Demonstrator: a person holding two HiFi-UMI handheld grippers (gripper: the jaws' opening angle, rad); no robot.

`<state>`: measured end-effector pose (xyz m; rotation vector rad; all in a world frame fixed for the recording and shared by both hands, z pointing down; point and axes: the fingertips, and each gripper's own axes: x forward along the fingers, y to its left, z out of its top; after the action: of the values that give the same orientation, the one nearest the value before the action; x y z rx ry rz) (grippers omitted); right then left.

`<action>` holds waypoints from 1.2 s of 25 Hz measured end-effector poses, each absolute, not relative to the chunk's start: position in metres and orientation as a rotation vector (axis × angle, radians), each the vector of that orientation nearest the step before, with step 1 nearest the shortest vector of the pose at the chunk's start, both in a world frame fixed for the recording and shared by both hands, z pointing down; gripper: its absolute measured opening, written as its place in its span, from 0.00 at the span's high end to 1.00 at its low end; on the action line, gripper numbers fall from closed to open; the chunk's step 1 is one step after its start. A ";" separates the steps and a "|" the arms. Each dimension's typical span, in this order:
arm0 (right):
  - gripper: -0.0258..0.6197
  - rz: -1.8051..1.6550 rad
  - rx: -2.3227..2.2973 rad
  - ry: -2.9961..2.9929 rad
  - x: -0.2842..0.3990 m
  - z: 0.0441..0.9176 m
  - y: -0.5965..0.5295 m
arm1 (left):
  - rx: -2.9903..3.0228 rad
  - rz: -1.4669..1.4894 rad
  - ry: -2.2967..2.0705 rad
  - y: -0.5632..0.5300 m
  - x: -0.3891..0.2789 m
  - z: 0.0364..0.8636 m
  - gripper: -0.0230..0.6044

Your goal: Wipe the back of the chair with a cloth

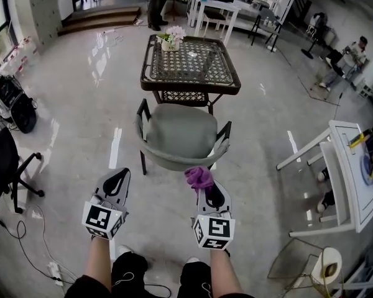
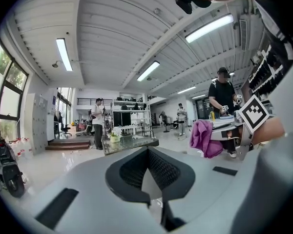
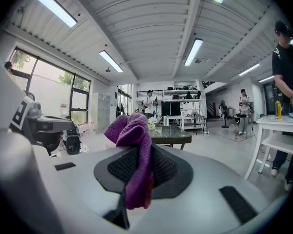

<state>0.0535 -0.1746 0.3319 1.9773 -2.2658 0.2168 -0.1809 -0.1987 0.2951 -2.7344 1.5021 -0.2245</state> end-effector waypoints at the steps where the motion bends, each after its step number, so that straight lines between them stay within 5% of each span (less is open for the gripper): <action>1: 0.83 0.218 1.978 -2.266 0.055 0.319 -0.173 | -2.729 -0.222 1.504 -0.197 -0.180 0.282 0.95; 14: 0.83 0.214 2.003 -2.295 0.072 0.160 -0.138 | -2.687 -0.160 1.505 -0.161 -0.169 0.114 0.95; 30: 0.84 0.185 2.012 -2.348 0.069 0.079 -0.117 | -2.609 -0.121 1.582 -0.125 -0.188 0.031 0.95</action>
<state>0.0688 -0.1175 0.0795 2.0118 -2.3483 0.1852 -0.1879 -0.1254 0.0308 -2.6092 1.5824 -0.1206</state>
